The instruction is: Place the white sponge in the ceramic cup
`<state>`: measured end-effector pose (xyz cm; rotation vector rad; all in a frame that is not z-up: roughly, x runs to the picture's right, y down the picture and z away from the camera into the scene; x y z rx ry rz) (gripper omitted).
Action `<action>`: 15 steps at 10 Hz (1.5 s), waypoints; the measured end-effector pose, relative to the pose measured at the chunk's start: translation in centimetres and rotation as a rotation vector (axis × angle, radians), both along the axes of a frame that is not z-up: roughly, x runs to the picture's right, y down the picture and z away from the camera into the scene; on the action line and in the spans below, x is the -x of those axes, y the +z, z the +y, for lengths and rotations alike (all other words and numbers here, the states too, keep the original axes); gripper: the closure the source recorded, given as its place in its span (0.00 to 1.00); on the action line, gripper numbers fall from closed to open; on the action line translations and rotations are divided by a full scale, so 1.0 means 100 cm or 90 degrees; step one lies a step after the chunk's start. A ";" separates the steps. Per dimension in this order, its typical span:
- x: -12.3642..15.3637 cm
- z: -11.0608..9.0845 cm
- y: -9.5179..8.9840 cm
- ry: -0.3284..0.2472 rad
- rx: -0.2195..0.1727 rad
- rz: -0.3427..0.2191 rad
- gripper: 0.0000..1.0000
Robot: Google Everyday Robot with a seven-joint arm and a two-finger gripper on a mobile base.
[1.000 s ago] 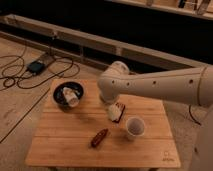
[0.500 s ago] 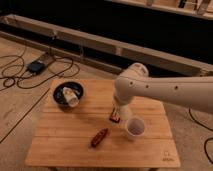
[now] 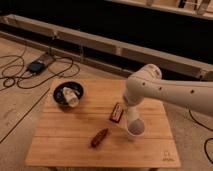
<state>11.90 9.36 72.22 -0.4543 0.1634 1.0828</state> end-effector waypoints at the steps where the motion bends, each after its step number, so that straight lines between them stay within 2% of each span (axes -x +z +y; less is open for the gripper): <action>1: -0.002 0.003 -0.003 0.004 0.001 -0.001 1.00; 6: -0.009 0.023 -0.010 0.028 0.000 -0.008 1.00; 7: -0.007 0.031 -0.009 0.037 0.001 -0.010 0.96; 10: -0.006 0.045 -0.005 0.052 0.003 -0.012 0.69; 12: -0.007 0.048 -0.004 0.057 0.001 -0.012 0.53; 14: -0.009 0.048 -0.004 0.058 -0.006 -0.010 0.31; 15: -0.010 0.047 -0.004 0.058 -0.008 -0.010 0.28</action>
